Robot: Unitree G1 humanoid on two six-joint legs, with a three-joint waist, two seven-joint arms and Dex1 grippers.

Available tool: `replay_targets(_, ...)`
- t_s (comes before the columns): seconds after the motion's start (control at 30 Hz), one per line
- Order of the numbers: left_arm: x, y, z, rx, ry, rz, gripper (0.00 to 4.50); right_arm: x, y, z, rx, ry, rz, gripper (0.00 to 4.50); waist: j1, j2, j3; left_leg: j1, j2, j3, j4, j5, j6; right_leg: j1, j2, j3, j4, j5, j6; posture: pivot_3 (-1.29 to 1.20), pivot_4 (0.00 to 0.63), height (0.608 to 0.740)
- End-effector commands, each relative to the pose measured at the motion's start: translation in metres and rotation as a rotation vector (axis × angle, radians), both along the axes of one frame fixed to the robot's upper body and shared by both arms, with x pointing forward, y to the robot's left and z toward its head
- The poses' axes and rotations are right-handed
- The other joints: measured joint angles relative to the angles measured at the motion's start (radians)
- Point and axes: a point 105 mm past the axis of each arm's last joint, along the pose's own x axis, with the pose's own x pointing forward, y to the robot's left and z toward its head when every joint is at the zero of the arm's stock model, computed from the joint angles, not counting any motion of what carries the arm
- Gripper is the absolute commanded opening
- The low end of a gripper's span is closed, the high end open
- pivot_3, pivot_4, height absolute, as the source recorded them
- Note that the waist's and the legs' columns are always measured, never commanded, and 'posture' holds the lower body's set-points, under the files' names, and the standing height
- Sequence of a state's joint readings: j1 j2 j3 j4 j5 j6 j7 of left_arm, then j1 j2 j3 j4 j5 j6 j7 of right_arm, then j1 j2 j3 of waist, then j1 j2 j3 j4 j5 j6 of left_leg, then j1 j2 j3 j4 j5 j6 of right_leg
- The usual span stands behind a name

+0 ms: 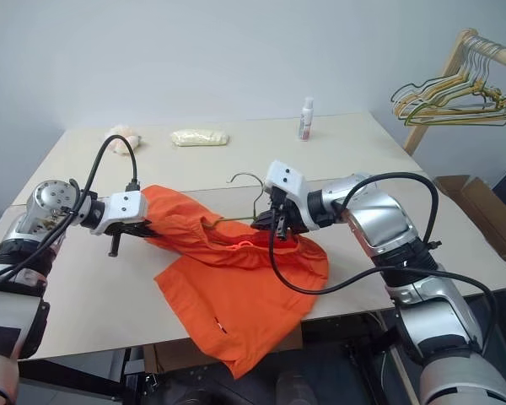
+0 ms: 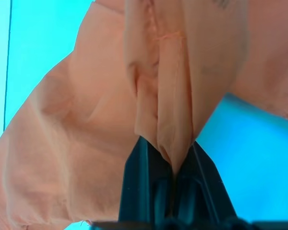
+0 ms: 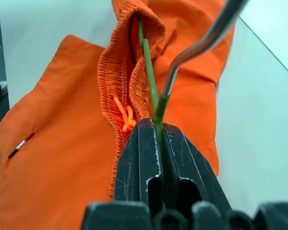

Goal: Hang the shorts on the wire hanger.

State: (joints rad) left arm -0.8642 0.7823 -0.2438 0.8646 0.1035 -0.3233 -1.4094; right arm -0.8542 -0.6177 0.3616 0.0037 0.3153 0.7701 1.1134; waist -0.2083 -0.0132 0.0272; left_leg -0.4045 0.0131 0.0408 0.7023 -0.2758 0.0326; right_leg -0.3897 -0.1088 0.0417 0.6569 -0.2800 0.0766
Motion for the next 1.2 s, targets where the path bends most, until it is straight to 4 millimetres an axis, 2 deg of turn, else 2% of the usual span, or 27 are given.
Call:
replay_targets(0.03,0.002,0.004,0.012,0.008,-0.041,0.008,0.03,-0.003,-0.004,0.015,-0.008,-0.068,0.024,0.0,0.0,0.0,0.0,0.0,0.0,0.0,0.0,0.0,0.0,0.0,0.0,0.0,0.0,0.0,0.0,-0.17,0.0,0.74)
replay_targets(0.17,0.002,0.001,0.012,-0.004,-0.043,-0.001,0.03,-0.002,-0.003,0.017,-0.006,-0.075,0.023,0.0,0.0,0.0,0.0,0.0,0.0,0.0,0.0,0.0,0.0,0.0,0.0,0.0,0.0,0.0,0.0,-0.17,0.0,0.74)
replay_targets(0.3,0.0,-0.012,0.016,-0.042,-0.037,-0.05,0.03,0.0,0.006,0.022,0.026,-0.078,0.02,0.0,0.0,0.0,0.0,0.0,0.0,0.0,0.0,0.0,0.0,0.0,0.0,0.0,0.0,0.0,0.0,-0.17,0.0,0.74)
replay_targets(0.47,-0.015,-0.018,0.035,-0.093,0.015,-0.148,1.33,0.003,0.011,0.03,0.064,-0.06,0.008,0.0,-0.001,0.0,0.0,0.0,0.0,0.0,0.0,0.0,0.0,0.0,0.0,0.0,0.0,0.0,0.0,-0.17,0.0,0.74)
replay_targets(0.63,-0.029,-0.022,0.06,-0.106,0.008,-0.225,3.04,0.004,0.009,0.031,0.056,-0.052,0.005,0.0,-0.003,0.0,0.0,0.0,0.001,0.0,0.0,0.0,0.0,0.0,0.0,0.0,0.0,0.0,0.0,-0.16,0.0,0.74)
replay_targets(0.77,-0.03,-0.05,0.081,-0.209,-0.047,-0.318,4.31,0.005,0.009,0.037,0.053,-0.053,0.009,0.0,0.01,0.0,0.0,0.001,0.001,-0.001,0.0,0.0,0.0,0.001,0.0,0.0,0.0,0.0,0.0,-0.16,0.0,0.74)
replay_targets(0.87,-0.023,-0.071,0.08,-0.248,-0.059,-0.35,4.41,0.006,0.009,0.045,0.052,-0.065,0.019,0.0,0.014,0.0,0.0,0.0,0.0,-0.002,0.001,0.0,0.0,0.001,0.0,0.0,0.0,0.0,0.0,-0.17,0.0,0.74)
replay_targets(0.97,-0.01,-0.086,0.067,-0.206,-0.078,-0.337,4.41,0.005,0.01,0.057,0.059,-0.082,0.036,0.0,0.009,0.0,0.0,0.0,-0.001,-0.001,0.001,0.0,0.0,0.001,0.0,0.0,0.0,0.0,0.0,-0.18,0.0,0.74)
replay_targets(1.1,0.006,-0.082,0.051,-0.093,-0.087,-0.281,4.41,0.001,0.009,0.069,0.062,-0.107,0.053,0.0,-0.009,0.0,0.0,0.0,-0.002,-0.001,0.001,0.0,0.0,0.001,0.0,0.0,0.0,0.0,0.0,-0.2,0.0,0.74)
replay_targets(1.2,0.013,-0.078,0.047,-0.063,-0.084,-0.251,4.41,-0.001,0.007,0.072,0.057,-0.121,0.06,0.0,-0.024,0.0,0.0,0.0,-0.002,-0.001,0.001,0.0,0.0,0.001,0.0,0.0,0.0,0.0,0.0,-0.21,0.0,0.74)
